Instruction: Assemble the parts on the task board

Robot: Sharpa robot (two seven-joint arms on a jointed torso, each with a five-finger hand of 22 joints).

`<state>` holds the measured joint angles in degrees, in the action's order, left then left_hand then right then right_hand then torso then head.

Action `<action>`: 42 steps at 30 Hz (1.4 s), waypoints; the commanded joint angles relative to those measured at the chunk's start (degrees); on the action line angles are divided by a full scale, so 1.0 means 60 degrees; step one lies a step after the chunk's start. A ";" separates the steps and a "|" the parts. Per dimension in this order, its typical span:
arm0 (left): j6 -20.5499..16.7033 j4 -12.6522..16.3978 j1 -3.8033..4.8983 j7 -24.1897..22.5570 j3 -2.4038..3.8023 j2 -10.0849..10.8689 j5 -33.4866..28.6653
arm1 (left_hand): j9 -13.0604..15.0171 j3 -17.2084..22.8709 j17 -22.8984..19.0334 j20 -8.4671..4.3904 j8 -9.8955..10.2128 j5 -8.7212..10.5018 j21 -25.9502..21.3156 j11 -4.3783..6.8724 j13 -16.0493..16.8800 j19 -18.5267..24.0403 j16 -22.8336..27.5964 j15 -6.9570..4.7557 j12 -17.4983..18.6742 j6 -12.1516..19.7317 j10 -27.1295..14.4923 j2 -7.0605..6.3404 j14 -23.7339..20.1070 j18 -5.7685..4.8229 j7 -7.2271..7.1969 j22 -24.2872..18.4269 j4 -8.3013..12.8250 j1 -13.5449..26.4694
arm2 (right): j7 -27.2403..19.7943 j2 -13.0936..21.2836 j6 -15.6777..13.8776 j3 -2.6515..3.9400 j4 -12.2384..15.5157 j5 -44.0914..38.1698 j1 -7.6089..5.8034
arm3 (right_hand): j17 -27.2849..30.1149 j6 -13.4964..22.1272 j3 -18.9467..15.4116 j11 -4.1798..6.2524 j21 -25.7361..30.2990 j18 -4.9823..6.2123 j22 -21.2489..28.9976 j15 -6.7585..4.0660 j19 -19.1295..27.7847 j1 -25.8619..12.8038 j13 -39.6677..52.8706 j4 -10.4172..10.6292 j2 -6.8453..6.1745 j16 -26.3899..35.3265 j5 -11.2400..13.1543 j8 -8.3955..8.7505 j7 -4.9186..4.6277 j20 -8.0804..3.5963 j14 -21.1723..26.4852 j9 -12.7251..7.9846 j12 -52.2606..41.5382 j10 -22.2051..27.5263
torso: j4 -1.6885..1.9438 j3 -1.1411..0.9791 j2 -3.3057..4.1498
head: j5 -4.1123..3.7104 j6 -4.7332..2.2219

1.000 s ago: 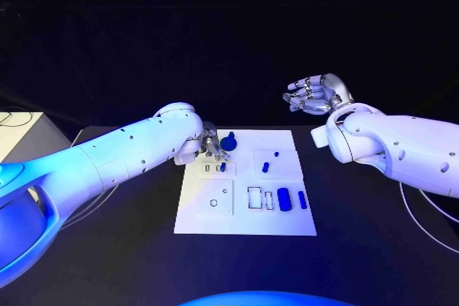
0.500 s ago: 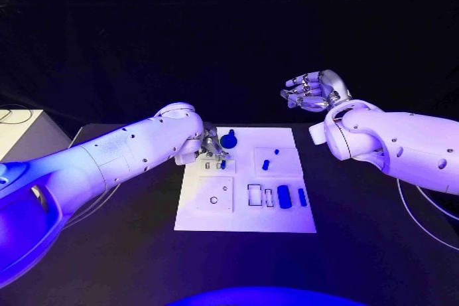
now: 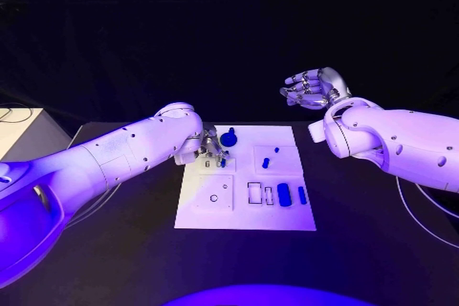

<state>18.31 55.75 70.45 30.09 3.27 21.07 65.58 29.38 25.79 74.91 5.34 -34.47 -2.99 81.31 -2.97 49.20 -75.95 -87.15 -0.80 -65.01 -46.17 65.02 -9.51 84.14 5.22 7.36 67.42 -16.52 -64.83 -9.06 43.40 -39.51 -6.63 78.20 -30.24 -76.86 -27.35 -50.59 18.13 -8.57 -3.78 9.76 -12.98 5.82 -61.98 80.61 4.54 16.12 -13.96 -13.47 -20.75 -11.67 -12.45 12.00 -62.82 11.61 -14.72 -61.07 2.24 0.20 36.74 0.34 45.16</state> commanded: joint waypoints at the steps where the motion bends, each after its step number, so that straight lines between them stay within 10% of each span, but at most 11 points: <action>1: 0.0168 -0.0053 -0.0037 -0.0048 0.0001 -0.0039 -0.0117 | 0.0014 0.0048 0.1464 0.0018 -0.0064 0.0007 -0.0043 0.0005 -0.0019 0.0057 0.0005 0.0051 0.0009 -0.0036 -0.0070 -0.0084 0.0492 -0.0074 -0.0028 0.0008 0.0006 -0.0043 | -0.0130 -0.0003 0.0043 0.0005 0.0016 -0.0035 -0.0003 | 0.0020 -0.0018 0.0022 -0.0047 0.0024 0.0128 0.0014 0.0002 0.0076 -0.0040 -0.0018 -0.0008 0.0049 0.0032 -0.0035 0.0041 -0.0060 0.0023 0.0033 -0.0014 0.0045 0.0003 | 0.0004 -0.0010 -0.0005 | -0.0011 0.0027; 42: 0.0092 -0.0280 -0.0131 -0.0168 -0.0002 -0.0218 -0.0431 | 0.0297 0.0670 0.1446 0.0017 -0.0166 0.0006 -0.0058 0.0012 -0.0260 0.0133 0.0011 0.0048 0.0131 0.0085 -0.0291 -0.0054 0.0465 -0.0061 -0.0030 -0.0034 0.0110 -0.0423 | 0.0116 -0.0129 0.0033 0.0005 -0.0037 -0.0076 -0.0003 | 0.0074 -0.0025 0.0039 -0.0049 0.0023 0.0129 0.0081 0.0011 0.0099 -0.0044 -0.0063 -0.0005 0.0069 0.0096 -0.0043 0.0046 -0.0063 0.0034 0.0027 -0.0018 0.0062 -0.0007 | 0.0035 -0.0028 -0.0035 | -0.0024 0.0225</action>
<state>18.53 54.08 69.67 29.83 3.25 19.94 63.61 31.12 29.51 74.91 5.33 -35.16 -2.99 81.30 -2.88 47.69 -75.53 -87.15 -0.80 -64.51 -45.97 63.67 -9.73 84.14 5.23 7.16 67.17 -15.80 -66.88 -8.33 42.70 -39.60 -6.63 77.98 -30.28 -76.86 -26.98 -50.73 18.13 -8.67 -3.78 9.76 -12.55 5.82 -61.78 80.61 4.24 16.13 -13.96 -13.21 -20.75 -11.67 -12.56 12.21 -62.83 11.56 -14.72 -61.17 2.44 0.04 36.52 0.20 46.47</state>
